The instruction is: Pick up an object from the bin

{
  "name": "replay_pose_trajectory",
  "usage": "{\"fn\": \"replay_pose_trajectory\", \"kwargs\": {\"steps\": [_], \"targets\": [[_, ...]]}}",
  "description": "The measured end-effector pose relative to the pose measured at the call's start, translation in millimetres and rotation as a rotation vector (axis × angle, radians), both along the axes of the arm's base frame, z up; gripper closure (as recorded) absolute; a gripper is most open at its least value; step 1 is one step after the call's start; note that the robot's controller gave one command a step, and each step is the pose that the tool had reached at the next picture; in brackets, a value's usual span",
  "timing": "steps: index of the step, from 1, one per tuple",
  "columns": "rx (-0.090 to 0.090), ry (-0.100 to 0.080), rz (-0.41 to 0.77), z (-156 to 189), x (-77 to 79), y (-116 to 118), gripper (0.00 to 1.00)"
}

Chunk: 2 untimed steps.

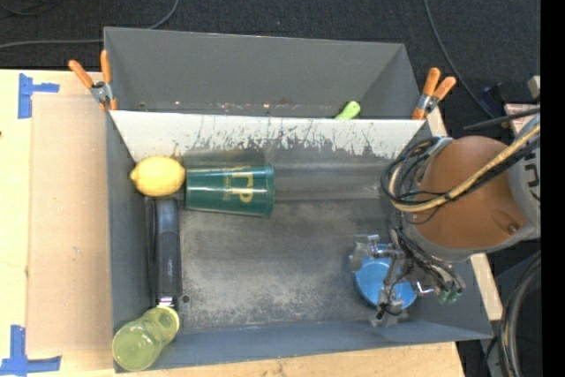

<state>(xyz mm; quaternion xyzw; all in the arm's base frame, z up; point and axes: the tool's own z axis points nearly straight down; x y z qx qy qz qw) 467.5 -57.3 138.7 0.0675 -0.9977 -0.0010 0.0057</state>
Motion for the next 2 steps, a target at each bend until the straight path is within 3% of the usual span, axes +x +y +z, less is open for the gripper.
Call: {"fn": "replay_pose_trajectory", "kwargs": {"steps": [1,2], "targets": [[0.003,-0.025,0.279,36.6,4.1,55.1,0.0],[-0.001,-0.008,0.151,-69.6,13.8,-20.5,0.0]]}}
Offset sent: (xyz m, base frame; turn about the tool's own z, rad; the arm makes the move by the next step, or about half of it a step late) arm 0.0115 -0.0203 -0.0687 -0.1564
